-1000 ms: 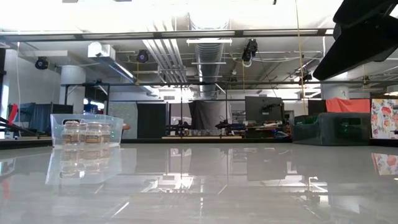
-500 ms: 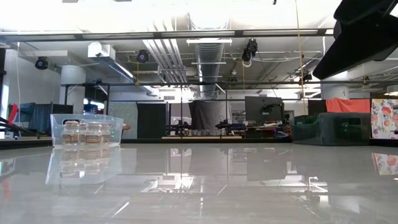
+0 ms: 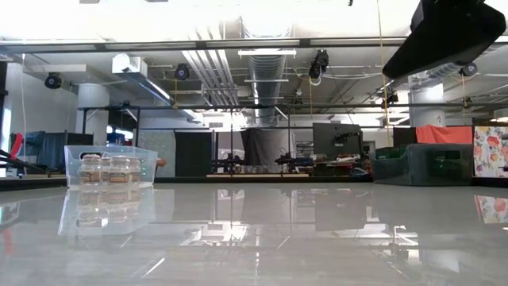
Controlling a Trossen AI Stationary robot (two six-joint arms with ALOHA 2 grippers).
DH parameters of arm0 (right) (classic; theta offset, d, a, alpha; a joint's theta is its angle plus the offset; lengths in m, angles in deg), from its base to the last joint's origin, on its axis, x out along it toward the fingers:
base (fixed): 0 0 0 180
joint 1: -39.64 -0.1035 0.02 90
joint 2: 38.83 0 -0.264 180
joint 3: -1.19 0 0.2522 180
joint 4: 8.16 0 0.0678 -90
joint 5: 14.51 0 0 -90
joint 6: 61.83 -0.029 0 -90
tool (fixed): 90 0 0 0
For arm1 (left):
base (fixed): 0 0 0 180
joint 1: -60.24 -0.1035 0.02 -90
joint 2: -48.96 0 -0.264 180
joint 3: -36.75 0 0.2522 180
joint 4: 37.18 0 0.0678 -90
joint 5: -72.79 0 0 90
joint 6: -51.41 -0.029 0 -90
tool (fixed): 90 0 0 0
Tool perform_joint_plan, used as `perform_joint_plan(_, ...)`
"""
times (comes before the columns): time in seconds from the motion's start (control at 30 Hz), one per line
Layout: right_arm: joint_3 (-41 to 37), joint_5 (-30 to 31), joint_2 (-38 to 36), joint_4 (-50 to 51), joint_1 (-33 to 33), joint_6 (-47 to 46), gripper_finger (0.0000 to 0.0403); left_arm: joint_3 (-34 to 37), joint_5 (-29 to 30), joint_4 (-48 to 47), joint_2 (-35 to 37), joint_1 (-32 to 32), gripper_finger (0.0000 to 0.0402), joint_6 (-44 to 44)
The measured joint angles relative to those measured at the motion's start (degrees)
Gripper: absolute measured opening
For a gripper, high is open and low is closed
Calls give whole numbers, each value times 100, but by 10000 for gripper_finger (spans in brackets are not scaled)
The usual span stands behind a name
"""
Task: Sort spices by type
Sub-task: Return to Home Position
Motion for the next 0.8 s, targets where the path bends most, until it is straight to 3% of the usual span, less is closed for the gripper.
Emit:
perform_joint_plan(0.17, 4, 4, 0, 0, 41, 446, 380, -278, 120, -50, 0, -2, 259, -543)
perform_joint_plan(0.4, 7, 2, 0, -201, 350, 792, 380, -276, 1764, -41, -2, -78, 259, -1235)
perform_joint_plan(0.53, 9, 9, 0, -515, 464, 1281, 380, -174, 2422, -37, -2, -249, 259, -1479)
perform_joint_plan(0.63, 7, 8, 0, -864, 542, 1718, 380, 28, 2914, 64, -2, -417, 259, -1371)
perform_joint_plan(0.8, -28, 25, 3, -1148, 716, 2410, 380, 692, 3769, 227, -4, -770, 259, -310)
